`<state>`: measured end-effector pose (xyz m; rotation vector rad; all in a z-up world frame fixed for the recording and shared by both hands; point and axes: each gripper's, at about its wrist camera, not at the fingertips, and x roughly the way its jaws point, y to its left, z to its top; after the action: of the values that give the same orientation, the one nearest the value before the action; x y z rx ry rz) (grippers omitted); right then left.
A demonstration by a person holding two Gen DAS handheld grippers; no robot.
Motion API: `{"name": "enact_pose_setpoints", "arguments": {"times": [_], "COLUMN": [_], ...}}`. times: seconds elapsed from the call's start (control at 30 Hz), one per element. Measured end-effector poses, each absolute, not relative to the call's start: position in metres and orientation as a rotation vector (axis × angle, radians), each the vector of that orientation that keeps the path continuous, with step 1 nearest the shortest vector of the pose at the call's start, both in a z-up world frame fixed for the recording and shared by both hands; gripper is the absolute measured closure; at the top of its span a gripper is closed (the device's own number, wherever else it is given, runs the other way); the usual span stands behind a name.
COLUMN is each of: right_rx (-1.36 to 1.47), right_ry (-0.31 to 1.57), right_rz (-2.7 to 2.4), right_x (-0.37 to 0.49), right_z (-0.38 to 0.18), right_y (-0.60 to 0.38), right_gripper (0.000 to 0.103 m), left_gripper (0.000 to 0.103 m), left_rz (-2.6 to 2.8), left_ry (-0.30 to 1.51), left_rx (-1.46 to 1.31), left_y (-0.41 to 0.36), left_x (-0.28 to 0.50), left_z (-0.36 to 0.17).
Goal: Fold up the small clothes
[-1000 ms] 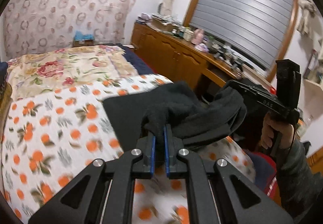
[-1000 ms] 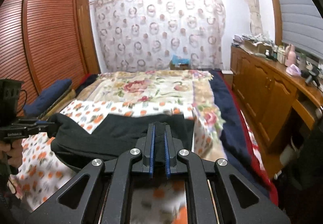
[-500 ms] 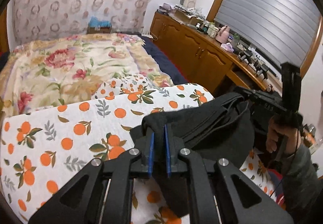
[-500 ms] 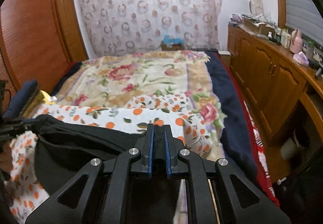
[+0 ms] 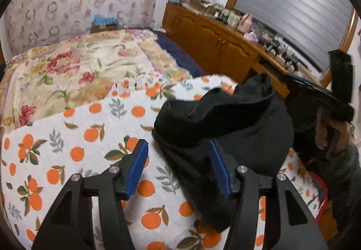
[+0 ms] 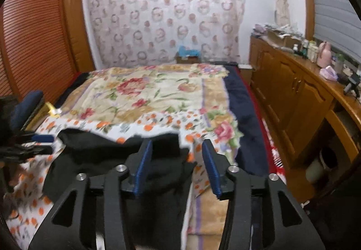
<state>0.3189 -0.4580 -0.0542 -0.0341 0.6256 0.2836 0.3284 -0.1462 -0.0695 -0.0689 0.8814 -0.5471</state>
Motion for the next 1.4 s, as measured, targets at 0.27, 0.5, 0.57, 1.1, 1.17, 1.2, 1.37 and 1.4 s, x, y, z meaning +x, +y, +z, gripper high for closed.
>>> {"name": "enact_pose_setpoints", "arguments": {"times": [0.27,0.5,0.57,1.1,1.17,1.2,1.37,1.4], "right_rx": [-0.071,-0.005,0.004,0.074,0.077,0.069,0.076,0.074], "right_ry": [0.741,0.798,0.814,0.863,0.837,0.817,0.689,0.66], "right_rz": [0.316,0.296,0.307,0.462,0.472,0.469,0.463,0.466], "right_x": [0.342,0.363,0.365,0.366,0.361,0.356,0.335,0.331], "right_z": [-0.093,-0.121,-0.124,-0.132,-0.127,-0.124,-0.094,-0.086], "right_y": [-0.438,-0.449,-0.448,-0.44,-0.44,-0.438,-0.432,-0.428], "right_gripper": [0.051,0.043,0.042,0.084,0.088,0.089,0.092,0.092], "left_gripper": [0.048,0.048,0.048,0.092,0.093,0.093,0.093,0.093], "left_rz": [-0.521,-0.529,-0.537,-0.671,-0.678,-0.679,-0.691,-0.688], "left_ry": [0.981,0.99,0.994,0.979,0.938,0.911,0.81,0.79], "left_rx": [-0.112,-0.173,-0.202,-0.238,-0.232,-0.231,-0.238,-0.231], "left_y": [-0.161,-0.161,-0.157,-0.167,-0.167,-0.166,-0.149,-0.145], "left_x": [0.361,0.37,0.373,0.367,0.359,0.354,0.333,0.328], "left_z": [-0.097,-0.097,-0.098,-0.088,-0.076,-0.067,-0.03,-0.023]}}
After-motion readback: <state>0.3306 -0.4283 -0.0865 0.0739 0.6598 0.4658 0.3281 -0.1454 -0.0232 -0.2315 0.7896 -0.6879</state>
